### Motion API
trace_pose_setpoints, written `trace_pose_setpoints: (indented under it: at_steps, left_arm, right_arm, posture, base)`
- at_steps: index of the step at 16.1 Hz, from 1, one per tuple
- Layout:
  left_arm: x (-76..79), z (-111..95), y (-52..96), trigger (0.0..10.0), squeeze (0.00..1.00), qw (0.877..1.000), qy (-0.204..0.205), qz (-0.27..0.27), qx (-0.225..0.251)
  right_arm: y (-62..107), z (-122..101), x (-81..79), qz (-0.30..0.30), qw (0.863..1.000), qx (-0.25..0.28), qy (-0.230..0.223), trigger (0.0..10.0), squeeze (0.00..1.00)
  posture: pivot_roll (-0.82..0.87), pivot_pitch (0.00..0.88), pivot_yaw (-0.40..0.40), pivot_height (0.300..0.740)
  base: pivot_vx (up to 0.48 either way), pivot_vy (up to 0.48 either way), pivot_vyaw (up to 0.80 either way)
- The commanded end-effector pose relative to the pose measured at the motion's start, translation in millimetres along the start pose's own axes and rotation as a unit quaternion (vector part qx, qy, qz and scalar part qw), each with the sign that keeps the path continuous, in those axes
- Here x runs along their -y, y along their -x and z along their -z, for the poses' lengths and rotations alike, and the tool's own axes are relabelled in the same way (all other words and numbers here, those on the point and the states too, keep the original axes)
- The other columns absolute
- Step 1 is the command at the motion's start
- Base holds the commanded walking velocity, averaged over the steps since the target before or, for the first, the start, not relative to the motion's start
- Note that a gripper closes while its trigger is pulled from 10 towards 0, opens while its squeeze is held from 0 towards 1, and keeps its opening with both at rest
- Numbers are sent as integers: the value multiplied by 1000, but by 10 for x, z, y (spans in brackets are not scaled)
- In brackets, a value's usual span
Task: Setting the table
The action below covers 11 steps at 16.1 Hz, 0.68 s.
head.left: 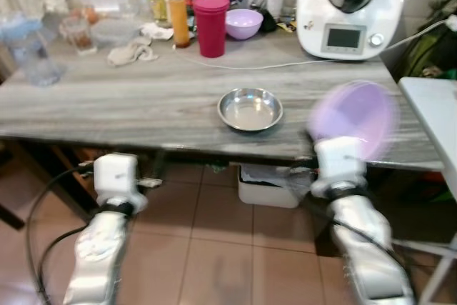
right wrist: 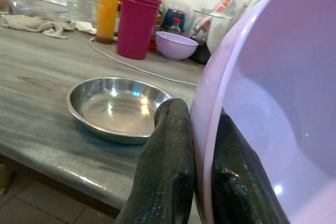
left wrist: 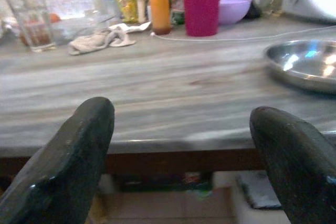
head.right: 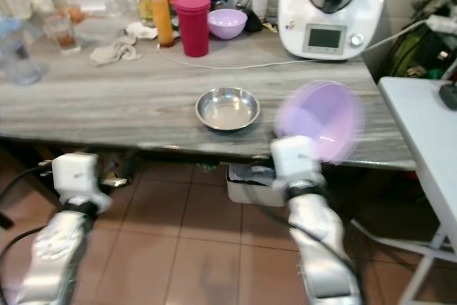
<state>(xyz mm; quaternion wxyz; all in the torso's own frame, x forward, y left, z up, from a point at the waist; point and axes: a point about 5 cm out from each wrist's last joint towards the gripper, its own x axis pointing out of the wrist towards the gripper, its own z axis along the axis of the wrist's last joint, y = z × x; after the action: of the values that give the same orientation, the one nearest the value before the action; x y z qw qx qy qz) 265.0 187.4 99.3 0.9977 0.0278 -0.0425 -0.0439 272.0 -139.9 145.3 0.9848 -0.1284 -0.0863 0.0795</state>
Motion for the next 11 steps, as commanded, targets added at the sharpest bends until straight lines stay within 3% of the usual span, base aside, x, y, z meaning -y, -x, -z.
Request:
trace_pose_setpoints:
  at_steps: [1,11]
  left_arm:
    - [98,-40,-42,10000,0,1000,6,17,9]
    - [145,-54,-69,10000,0,999,8,31,13]
  right_arm:
    - [25,-8,107,16,1000,2,10,10000,0]
    - [20,-22,101,17,1000,6,12,10000,0]
  posture:
    - [-254,55,21,740]
    - [-258,57,25,740]
  base:
    - [270,0,0]
    - [274,0,0]
